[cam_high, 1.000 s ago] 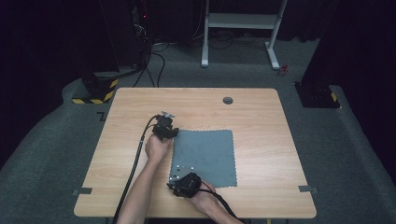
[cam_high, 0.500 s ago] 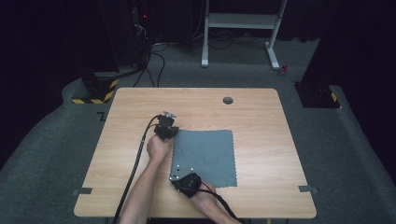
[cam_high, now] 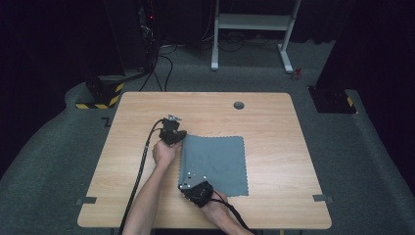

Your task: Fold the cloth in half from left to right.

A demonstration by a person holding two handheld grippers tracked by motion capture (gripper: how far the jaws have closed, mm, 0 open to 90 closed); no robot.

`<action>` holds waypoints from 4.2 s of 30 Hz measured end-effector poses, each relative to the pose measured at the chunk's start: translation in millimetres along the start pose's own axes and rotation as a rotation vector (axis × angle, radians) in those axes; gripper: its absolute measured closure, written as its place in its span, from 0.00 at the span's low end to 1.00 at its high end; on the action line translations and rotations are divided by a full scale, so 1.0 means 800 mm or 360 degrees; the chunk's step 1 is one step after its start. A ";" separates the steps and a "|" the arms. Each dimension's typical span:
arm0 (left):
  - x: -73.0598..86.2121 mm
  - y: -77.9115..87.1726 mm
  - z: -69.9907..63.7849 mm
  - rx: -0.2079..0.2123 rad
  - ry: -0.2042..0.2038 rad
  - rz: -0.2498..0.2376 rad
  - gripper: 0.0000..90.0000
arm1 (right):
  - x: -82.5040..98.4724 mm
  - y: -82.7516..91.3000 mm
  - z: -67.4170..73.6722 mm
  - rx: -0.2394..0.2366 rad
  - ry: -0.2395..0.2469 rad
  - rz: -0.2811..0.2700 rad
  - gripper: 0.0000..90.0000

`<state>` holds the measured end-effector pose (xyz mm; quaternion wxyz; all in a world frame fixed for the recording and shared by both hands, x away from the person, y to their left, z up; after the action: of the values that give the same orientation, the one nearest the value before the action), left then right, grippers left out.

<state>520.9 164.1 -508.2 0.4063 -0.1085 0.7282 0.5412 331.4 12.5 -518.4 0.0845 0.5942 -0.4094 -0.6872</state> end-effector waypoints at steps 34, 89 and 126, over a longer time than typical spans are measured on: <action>0.003 0.042 0.013 -0.0001 -0.0048 -0.0022 1.00 | -0.016 0.022 0.005 -0.0105 -0.0009 -0.0115 1.00; -0.050 -0.044 -0.116 0.0125 -0.0245 0.0032 1.00 | 0.112 0.120 -0.069 0.0120 -0.0316 -0.0088 1.00; -0.071 -0.086 -0.161 0.0129 -0.0309 0.0078 1.00 | 0.141 0.138 -0.088 0.0177 -0.0483 -0.0089 0.99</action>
<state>537.6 8.1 -505.3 0.4658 -0.0212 0.7091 0.5289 321.5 -159.6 -526.6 -0.0306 0.4985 -0.4381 -0.7474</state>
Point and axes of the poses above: each handheld gripper's, and its own axes: y roughly backward along the jaws, x roughly out of its underside, z roughly to its left, the point moved 1 cm from there along -y, roughly forward along the jaws, and after that the axes turned 3 degrees about -y, right-handed, at the moved point
